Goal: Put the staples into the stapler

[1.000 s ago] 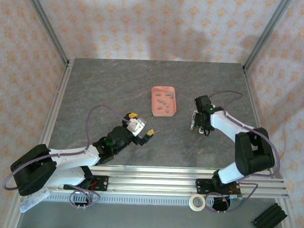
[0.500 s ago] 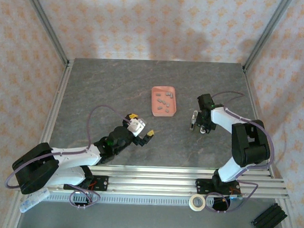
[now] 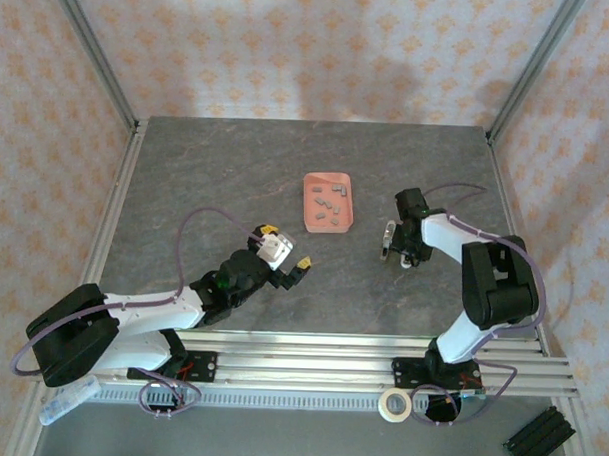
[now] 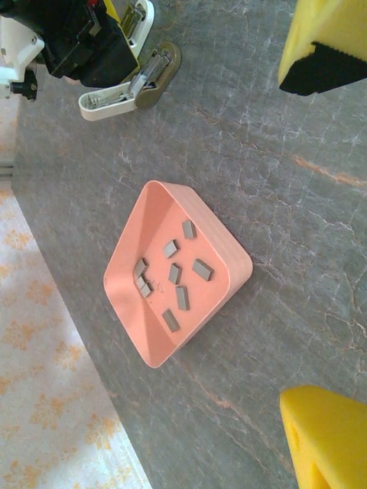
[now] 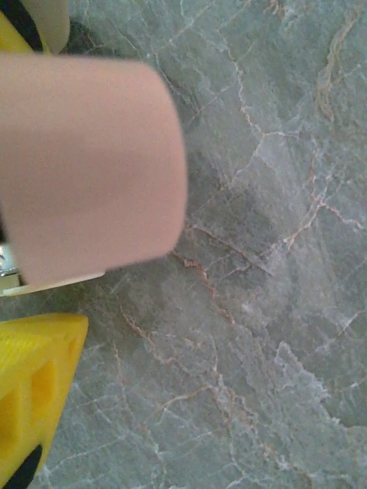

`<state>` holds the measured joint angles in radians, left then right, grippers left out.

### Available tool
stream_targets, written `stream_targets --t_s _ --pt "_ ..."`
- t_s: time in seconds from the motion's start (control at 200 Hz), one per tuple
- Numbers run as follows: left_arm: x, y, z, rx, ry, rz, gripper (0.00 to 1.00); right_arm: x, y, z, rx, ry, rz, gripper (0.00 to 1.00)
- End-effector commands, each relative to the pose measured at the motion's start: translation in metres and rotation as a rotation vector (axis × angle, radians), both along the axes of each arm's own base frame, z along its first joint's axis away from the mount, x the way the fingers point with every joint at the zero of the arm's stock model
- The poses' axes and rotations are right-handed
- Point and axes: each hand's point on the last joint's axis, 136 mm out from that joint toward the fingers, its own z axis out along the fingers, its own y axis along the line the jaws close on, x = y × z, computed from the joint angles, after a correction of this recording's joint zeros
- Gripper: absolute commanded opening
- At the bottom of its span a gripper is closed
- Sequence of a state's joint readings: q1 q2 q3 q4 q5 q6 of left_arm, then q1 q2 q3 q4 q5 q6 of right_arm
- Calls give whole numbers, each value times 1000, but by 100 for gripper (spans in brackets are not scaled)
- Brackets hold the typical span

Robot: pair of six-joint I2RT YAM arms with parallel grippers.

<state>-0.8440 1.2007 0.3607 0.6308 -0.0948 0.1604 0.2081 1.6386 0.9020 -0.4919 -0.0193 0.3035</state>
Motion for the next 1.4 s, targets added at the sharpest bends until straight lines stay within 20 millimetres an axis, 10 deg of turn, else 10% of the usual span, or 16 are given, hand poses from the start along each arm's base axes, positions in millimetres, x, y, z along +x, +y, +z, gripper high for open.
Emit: stream_targets --t_s 0.0,0.445,1.396 --pt "5 1 13 -15 4 32 100 4 -1 27 10 -59 -14 52" --pt "12 -9 27 52 209 48 100 -10 35 116 328 -379 -8 53" --pt "90 -70 -52 408 861 -126 92 -27 41 104 356 -433 87 52"
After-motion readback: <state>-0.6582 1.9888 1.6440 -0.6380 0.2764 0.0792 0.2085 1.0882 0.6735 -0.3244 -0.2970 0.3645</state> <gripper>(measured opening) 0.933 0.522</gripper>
